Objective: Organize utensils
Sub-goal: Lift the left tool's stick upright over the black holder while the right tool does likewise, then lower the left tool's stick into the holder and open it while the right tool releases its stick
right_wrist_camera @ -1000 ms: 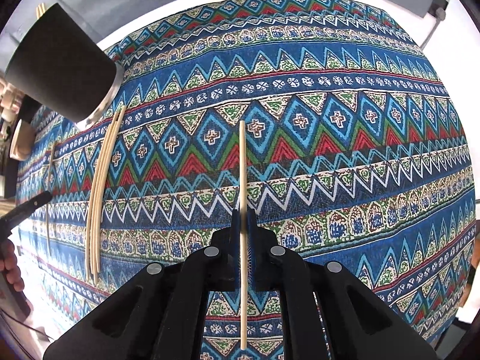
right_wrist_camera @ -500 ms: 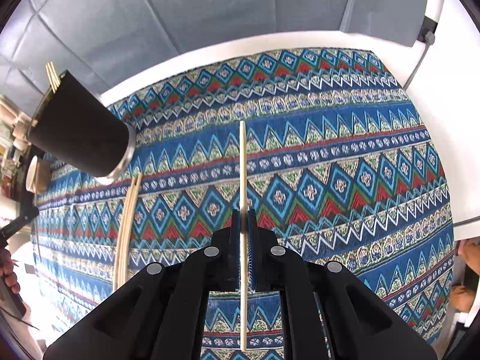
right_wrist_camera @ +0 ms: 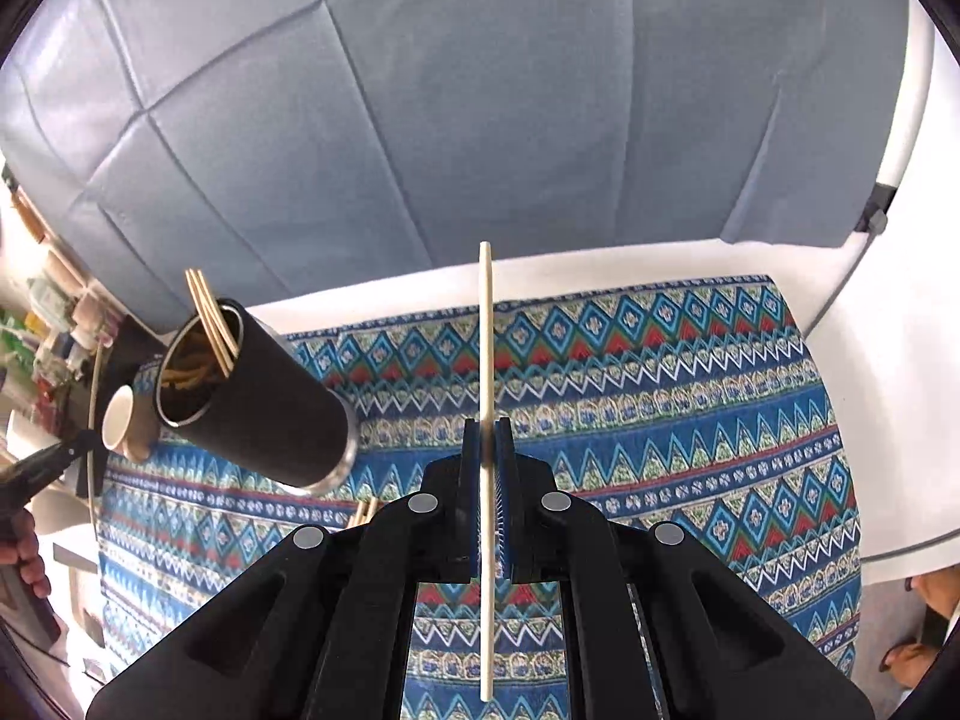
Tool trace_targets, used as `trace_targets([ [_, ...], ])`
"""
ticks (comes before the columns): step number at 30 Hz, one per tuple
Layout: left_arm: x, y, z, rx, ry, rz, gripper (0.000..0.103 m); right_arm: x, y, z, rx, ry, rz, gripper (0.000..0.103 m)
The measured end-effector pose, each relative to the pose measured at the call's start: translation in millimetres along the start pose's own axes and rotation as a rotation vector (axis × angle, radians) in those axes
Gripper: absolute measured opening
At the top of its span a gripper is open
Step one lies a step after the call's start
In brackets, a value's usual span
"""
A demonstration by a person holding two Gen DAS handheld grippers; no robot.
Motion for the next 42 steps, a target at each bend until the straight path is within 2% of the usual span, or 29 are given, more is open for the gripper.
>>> trace_targets([
  [3, 14, -10, -9, -0.002, 0.029, -0.032, 0.005, 21, -9, 19, 0.057, -0.018, -0.045, 0.005],
  [16, 48, -26, -53, -0.053, 0.083, -0.101, 0.005, 85, -17, 82, 0.142, -0.094, -0.166, 0.005],
  [19, 56, -29, -68, -0.109, 0.083, -0.124, 0.005, 97, -14, 98, 0.167, -0.122, -0.195, 0.005],
  [21, 61, -33, -81, -0.179, 0.079, -0.143, 0.005, 103, -14, 109, 0.214, -0.131, -0.232, 0.005],
  [24, 67, -39, -101, -0.274, 0.112, -0.194, 0.005, 113, -18, 125, 0.356, -0.109, -0.332, 0.005],
  [27, 70, -42, -118, -0.349, 0.140, -0.230, 0.005, 120, -25, 134, 0.414, -0.107, -0.435, 0.005],
  [30, 72, -43, -130, -0.422, 0.150, -0.266, 0.005, 124, -27, 141, 0.443, -0.115, -0.509, 0.005],
  [36, 72, -34, -142, -0.554, 0.103, -0.308, 0.005, 126, -18, 151, 0.460, -0.136, -0.576, 0.005],
  [39, 72, -25, -145, -0.586, 0.070, -0.329, 0.005, 124, -9, 156, 0.437, -0.155, -0.596, 0.005],
  [42, 72, -12, -142, -0.568, 0.030, -0.347, 0.005, 123, 5, 160, 0.414, -0.167, -0.588, 0.005],
])
Point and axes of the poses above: each gripper's, at about its wrist camera, not at the fingertips, and y roughly the way its jaws point, z to its left, x to its top, the point moved 9 cm from there along y, roughly the way its jaws point, and after that the axes turned 11 degrees about -y, right-handed, at the moved point
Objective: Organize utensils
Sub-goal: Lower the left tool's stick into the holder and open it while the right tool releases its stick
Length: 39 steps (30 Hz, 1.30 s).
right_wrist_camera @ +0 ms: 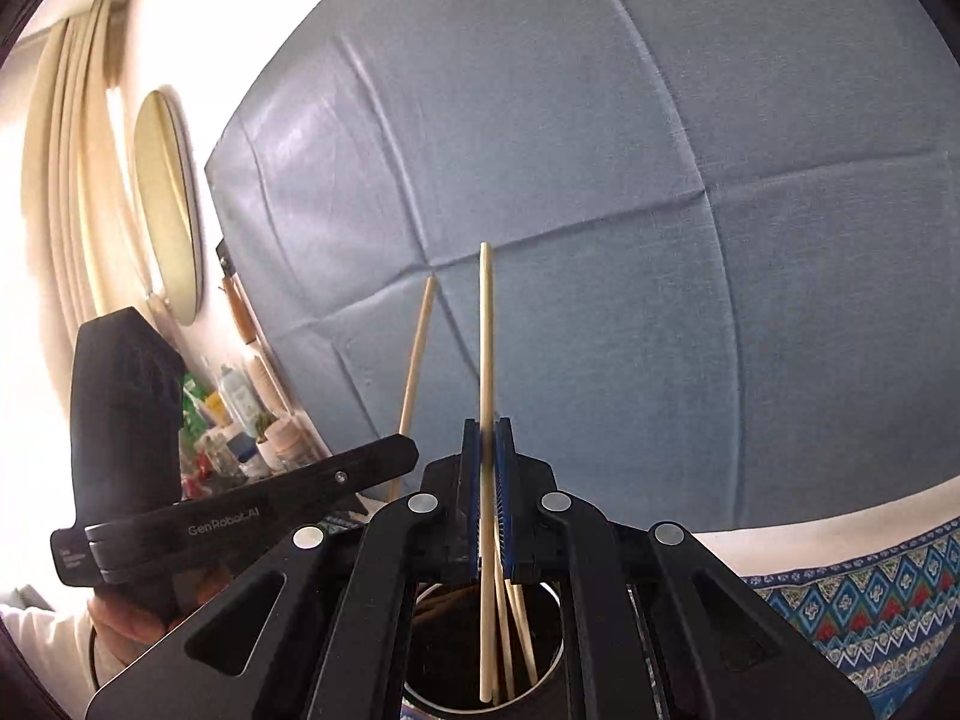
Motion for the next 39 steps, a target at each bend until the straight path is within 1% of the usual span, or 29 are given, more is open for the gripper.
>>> trace_targets([
  [2, -4, 5, 5, 0.008, -0.022, -0.009, 0.005, -4, 12, -2, -0.011, 0.003, 0.009, 0.005],
  [5, -11, 14, 11, -0.002, -0.055, 0.001, 0.005, -11, 26, -4, -0.020, 0.013, 0.024, 0.005],
  [7, -16, 18, 14, 0.008, -0.049, -0.009, 0.005, -17, 32, -6, -0.029, 0.024, 0.035, 0.005],
  [12, -34, 26, 9, 0.035, 0.003, 0.003, 0.005, -39, 44, -5, -0.026, 0.027, 0.090, 0.005],
  [17, -50, 31, 9, 0.061, 0.023, 0.022, 0.005, -56, 46, -3, -0.024, 0.019, 0.130, 0.005],
  [20, -49, 33, 17, 0.064, 0.020, 0.025, 0.005, -62, 40, -2, -0.020, 0.015, 0.140, 0.005],
  [24, -54, 33, 16, 0.062, 0.011, 0.036, 0.005, -65, 37, 1, -0.019, 0.012, 0.153, 0.005],
  [25, -56, 30, 16, 0.050, 0.006, 0.039, 0.005, -65, 35, 1, -0.020, 0.013, 0.154, 0.007],
  [27, -60, 26, 16, 0.050, 0.003, 0.046, 0.005, -65, 30, -2, -0.054, 0.016, 0.151, 0.009],
  [30, -61, 20, 14, 0.062, 0.019, 0.045, 0.007, -63, 22, -5, -0.058, 0.041, 0.151, 0.009],
  [31, -60, 18, 14, 0.068, 0.019, 0.043, 0.016, -61, 19, -6, -0.067, 0.043, 0.149, 0.009],
  [32, -60, 13, 17, 0.071, 0.017, 0.038, 0.027, -59, 16, -6, -0.076, 0.043, 0.142, 0.009],
  [33, -59, 10, 16, 0.076, 0.016, 0.031, 0.033, -57, 12, -8, -0.095, 0.042, 0.139, 0.013],
  [34, -58, 6, 18, 0.085, 0.012, 0.025, 0.045, -55, 8, -10, -0.109, 0.048, 0.134, 0.027],
  [35, -58, 2, 18, 0.092, 0.006, 0.018, 0.053, -52, 3, -12, -0.116, 0.062, 0.120, 0.043],
  [36, -57, -1, 19, 0.096, 0.000, 0.013, 0.054, -50, -1, -13, -0.123, 0.074, 0.107, 0.048],
  [37, -57, -4, 20, 0.098, -0.008, 0.012, 0.059, -49, -5, -14, -0.134, 0.081, 0.104, 0.053],
  [38, -58, -6, 21, 0.106, -0.013, 0.013, 0.064, -47, -8, -16, -0.142, 0.085, 0.104, 0.055],
  [39, -58, -9, 22, 0.111, -0.014, 0.010, 0.065, -47, -10, -17, -0.146, 0.087, 0.103, 0.057],
])
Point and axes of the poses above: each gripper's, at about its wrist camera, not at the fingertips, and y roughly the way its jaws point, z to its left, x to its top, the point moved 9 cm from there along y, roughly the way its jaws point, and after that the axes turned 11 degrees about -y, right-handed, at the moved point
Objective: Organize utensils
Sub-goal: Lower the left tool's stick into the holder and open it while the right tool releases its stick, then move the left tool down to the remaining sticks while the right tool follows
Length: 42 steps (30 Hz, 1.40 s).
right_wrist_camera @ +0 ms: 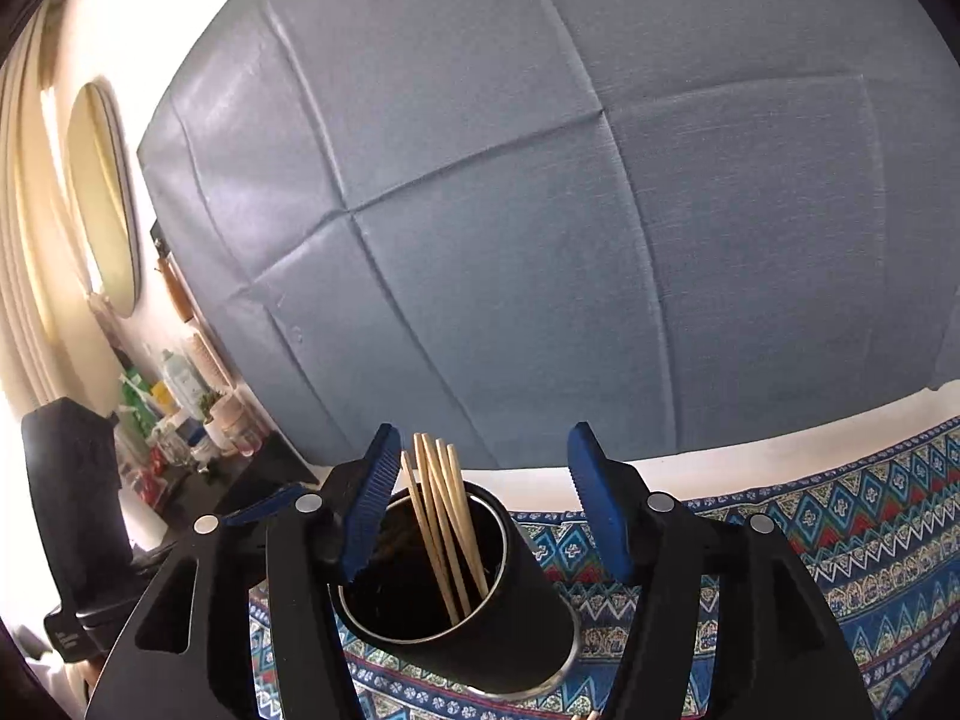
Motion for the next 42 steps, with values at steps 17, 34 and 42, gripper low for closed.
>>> trace_targets([
  [17, -34, -22, 22, 0.112, 0.022, 0.102, 0.097, -28, -31, -25, -0.084, 0.038, 0.113, 0.087],
  [34, -147, 5, 16, 0.194, 0.168, 0.330, 0.097, -130, -56, -76, -0.198, 0.141, 0.346, 0.087],
  [42, -195, 28, 21, 0.252, 0.193, 0.461, 0.097, -172, -78, -99, -0.226, 0.191, 0.433, 0.087],
])
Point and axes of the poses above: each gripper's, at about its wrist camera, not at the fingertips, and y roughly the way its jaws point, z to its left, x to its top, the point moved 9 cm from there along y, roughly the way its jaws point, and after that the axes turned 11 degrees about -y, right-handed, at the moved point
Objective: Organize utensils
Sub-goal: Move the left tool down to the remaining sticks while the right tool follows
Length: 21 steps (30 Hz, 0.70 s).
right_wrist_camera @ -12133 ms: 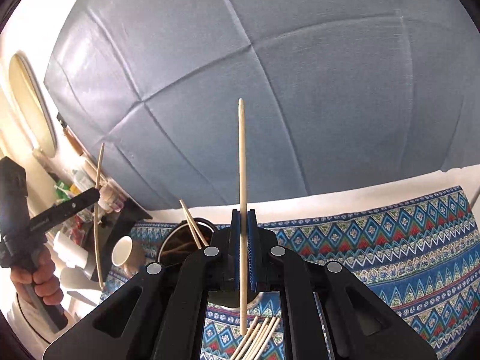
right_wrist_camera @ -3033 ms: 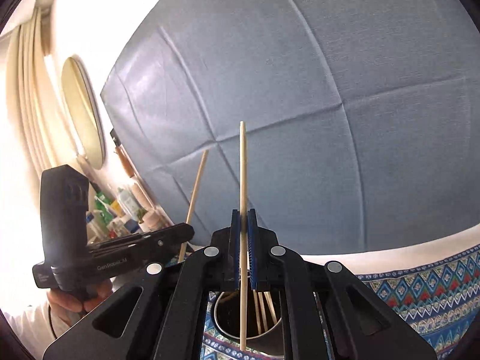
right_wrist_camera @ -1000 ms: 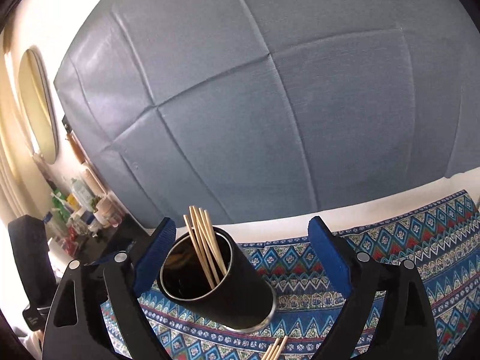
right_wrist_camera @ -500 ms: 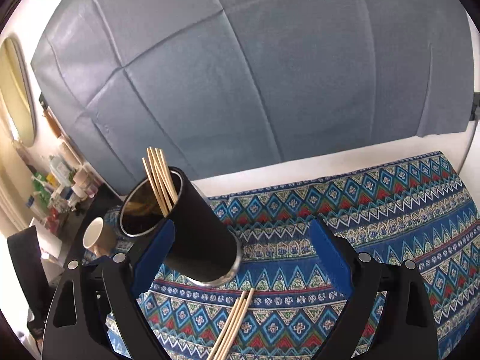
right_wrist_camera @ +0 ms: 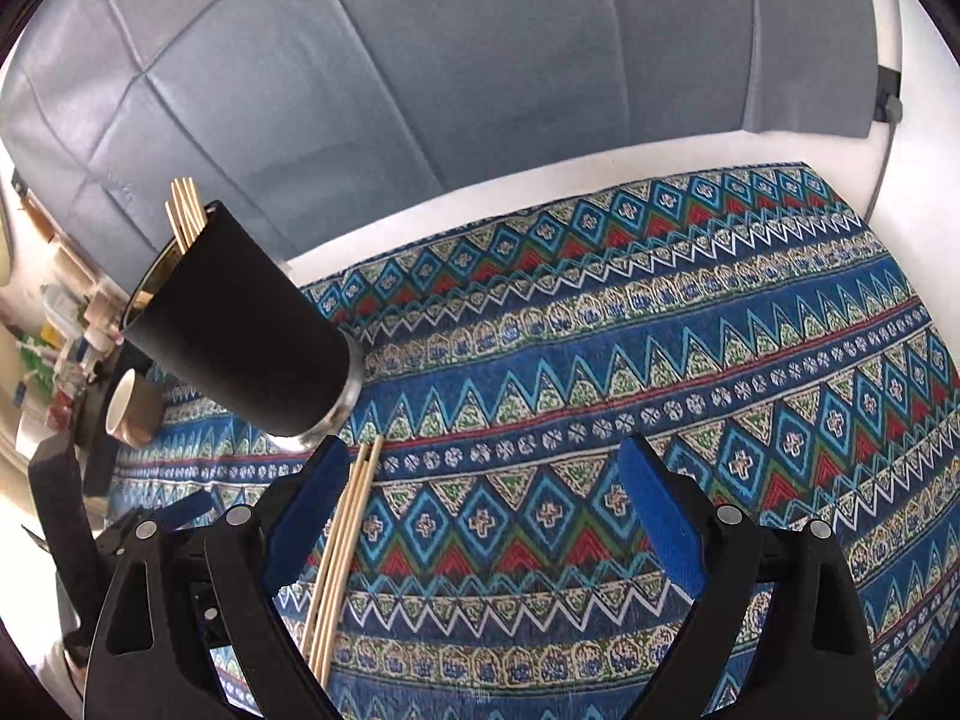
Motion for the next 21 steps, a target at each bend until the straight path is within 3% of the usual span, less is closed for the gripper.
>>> trace_targets([
  [11, -23, 27, -2, 0.076, 0.011, 0.098, 0.097, -25, 4, -12, 0.004, 0.018, 0.065, 0.087],
  [21, -20, 42, -7, 0.122, 0.056, 0.132, 0.098, -33, 21, 11, 0.030, -0.044, 0.122, 0.087],
])
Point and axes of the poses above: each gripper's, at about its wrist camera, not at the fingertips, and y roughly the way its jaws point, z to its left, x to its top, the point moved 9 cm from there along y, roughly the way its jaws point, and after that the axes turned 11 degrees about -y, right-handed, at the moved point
